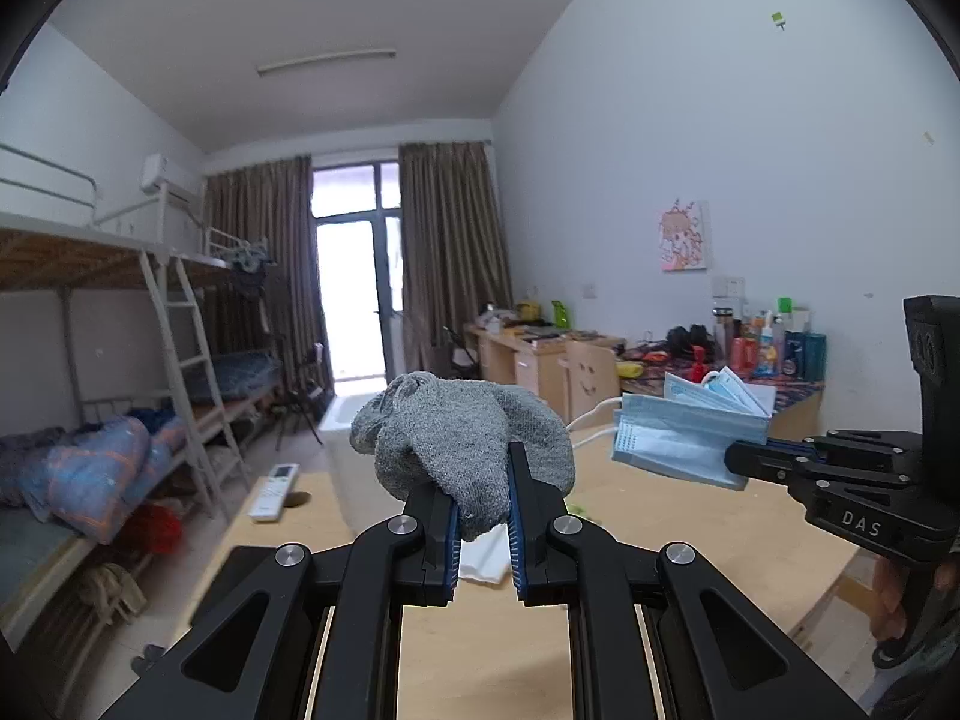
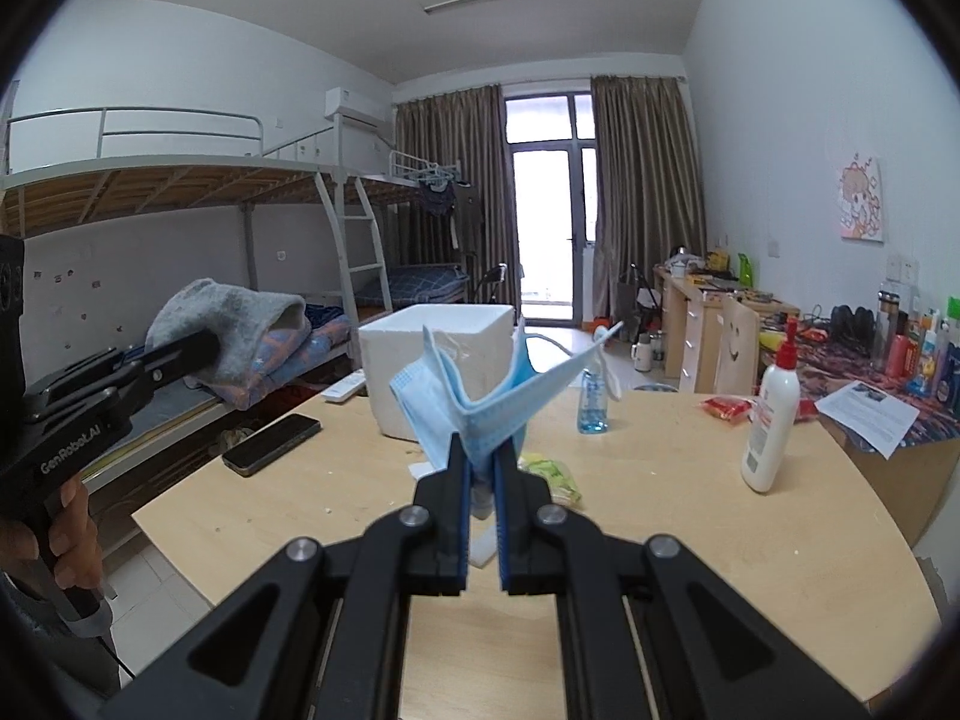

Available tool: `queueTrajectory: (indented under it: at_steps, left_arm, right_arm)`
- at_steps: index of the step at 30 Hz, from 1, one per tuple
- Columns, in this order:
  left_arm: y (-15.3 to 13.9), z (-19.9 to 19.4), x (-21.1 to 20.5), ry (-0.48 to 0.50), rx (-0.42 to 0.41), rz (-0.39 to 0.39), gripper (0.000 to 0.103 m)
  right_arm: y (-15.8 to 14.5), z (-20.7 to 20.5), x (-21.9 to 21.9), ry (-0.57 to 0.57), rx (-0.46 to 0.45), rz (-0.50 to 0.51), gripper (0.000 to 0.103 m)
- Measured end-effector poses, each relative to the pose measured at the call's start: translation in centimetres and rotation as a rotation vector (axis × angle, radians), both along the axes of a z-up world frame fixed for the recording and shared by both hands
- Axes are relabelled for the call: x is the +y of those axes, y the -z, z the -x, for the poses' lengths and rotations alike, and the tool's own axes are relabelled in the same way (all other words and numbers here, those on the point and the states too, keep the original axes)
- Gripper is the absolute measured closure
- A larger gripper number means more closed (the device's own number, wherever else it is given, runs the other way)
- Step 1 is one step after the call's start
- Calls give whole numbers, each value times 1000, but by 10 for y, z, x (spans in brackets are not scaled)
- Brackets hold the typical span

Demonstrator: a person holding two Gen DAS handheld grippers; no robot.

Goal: Organize soft objects
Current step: 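Carry the sock and mask over the open white foam box with both grippers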

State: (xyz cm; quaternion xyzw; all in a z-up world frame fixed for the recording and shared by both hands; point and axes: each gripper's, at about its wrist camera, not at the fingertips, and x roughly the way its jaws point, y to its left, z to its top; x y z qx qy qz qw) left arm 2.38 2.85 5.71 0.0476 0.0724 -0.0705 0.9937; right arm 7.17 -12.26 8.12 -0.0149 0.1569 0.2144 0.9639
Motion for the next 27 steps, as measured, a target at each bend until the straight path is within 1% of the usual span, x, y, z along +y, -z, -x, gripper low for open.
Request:
queueTrajectory:
  at_steps: [6, 10, 16, 27]
  left_arm:
    - [-2, 7, 4, -42, -29, -18, 89]
    - [-2, 7, 9, -51, -23, -9, 89]
    - [-2, -4, 18, -74, -1, 0, 89]
    - [-1, -30, 29, -108, 33, 8, 89]
  right_arm:
    - [-1, 6, 11, -34, -9, 6, 94]
    - [-1, 4, 21, -64, -10, 15, 94]
    - [-4, -2, 33, -91, -9, 18, 94]
    - [-8, -24, 47, -126, 1, 26, 94]
